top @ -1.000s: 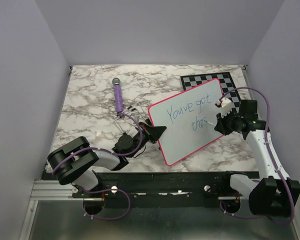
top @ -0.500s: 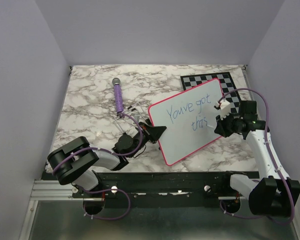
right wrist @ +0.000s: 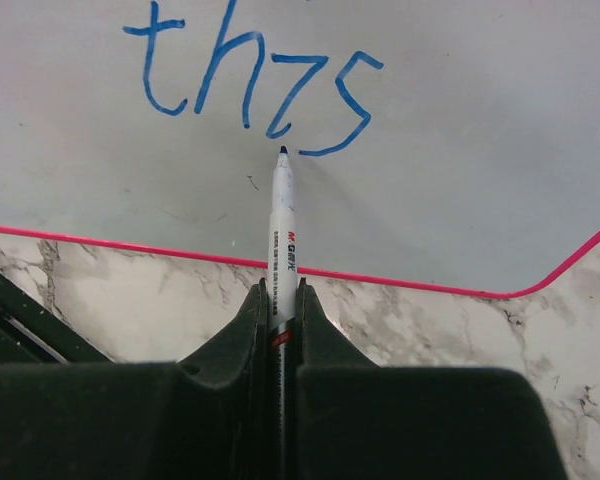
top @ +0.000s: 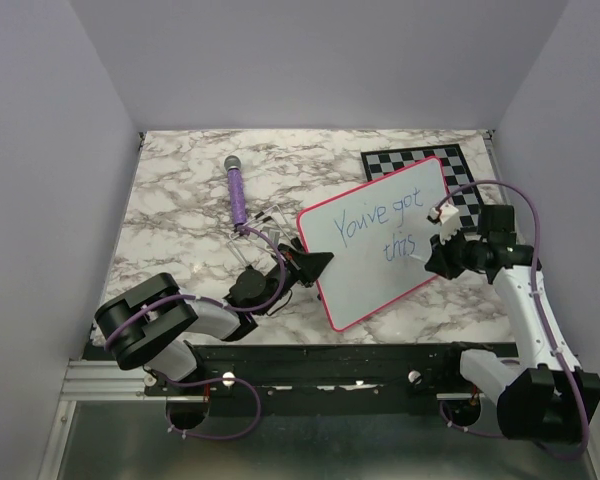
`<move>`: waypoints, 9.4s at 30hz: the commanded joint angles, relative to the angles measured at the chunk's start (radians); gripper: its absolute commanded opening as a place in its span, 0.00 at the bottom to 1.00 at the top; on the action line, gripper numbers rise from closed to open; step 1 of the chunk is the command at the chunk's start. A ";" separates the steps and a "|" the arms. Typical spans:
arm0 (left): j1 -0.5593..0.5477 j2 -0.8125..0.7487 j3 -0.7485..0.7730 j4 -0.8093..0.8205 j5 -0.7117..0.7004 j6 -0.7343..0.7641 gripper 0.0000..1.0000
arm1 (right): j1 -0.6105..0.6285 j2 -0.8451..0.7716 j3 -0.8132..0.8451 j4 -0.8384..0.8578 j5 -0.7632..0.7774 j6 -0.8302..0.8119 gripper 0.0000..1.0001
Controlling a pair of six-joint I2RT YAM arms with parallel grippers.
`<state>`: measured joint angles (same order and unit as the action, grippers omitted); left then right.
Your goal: Write a sentence on the whiteboard
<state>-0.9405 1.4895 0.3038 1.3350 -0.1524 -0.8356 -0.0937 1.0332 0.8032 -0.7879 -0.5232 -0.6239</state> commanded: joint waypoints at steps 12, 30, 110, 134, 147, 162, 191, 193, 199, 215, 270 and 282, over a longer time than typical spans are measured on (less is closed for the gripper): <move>-0.014 -0.003 -0.008 0.020 0.071 0.075 0.00 | -0.005 -0.134 0.059 -0.004 -0.054 0.062 0.01; -0.014 -0.021 -0.002 -0.010 0.090 0.104 0.00 | -0.121 -0.165 0.059 0.070 -0.130 0.095 0.00; 0.103 -0.156 -0.038 -0.195 0.326 0.196 0.00 | -0.330 -0.081 0.125 -0.089 -0.320 -0.134 0.01; 0.109 -0.143 -0.068 -0.128 0.301 0.164 0.00 | -0.330 -0.162 0.014 -0.062 -0.354 -0.203 0.01; 0.106 -0.138 -0.080 -0.105 0.281 0.151 0.00 | -0.330 -0.190 0.002 -0.034 -0.322 -0.180 0.01; 0.108 -0.141 -0.092 -0.091 0.261 0.141 0.00 | -0.331 -0.186 -0.006 0.007 -0.272 -0.136 0.01; 0.108 -0.094 -0.068 -0.066 0.275 0.124 0.00 | -0.328 -0.035 -0.010 0.050 -0.265 -0.152 0.01; 0.108 -0.092 -0.066 -0.068 0.275 0.124 0.00 | -0.325 -0.029 -0.021 0.078 -0.261 -0.142 0.01; 0.106 -0.083 -0.061 -0.066 0.278 0.122 0.00 | -0.311 -0.001 -0.027 0.122 -0.253 -0.116 0.01; 0.108 -0.075 -0.055 -0.063 0.281 0.121 0.00 | -0.261 0.045 -0.024 0.144 -0.248 -0.102 0.00; 0.108 -0.057 -0.048 -0.056 0.284 0.118 0.00 | -0.251 0.039 0.013 0.171 -0.208 -0.083 0.00; 0.106 -0.060 -0.049 -0.056 0.284 0.116 0.00 | -0.253 0.079 0.021 0.142 -0.153 -0.097 0.01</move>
<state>-0.8265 1.4170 0.2512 1.3193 0.0807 -0.8051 -0.3523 1.0939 0.7998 -0.6411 -0.7036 -0.7139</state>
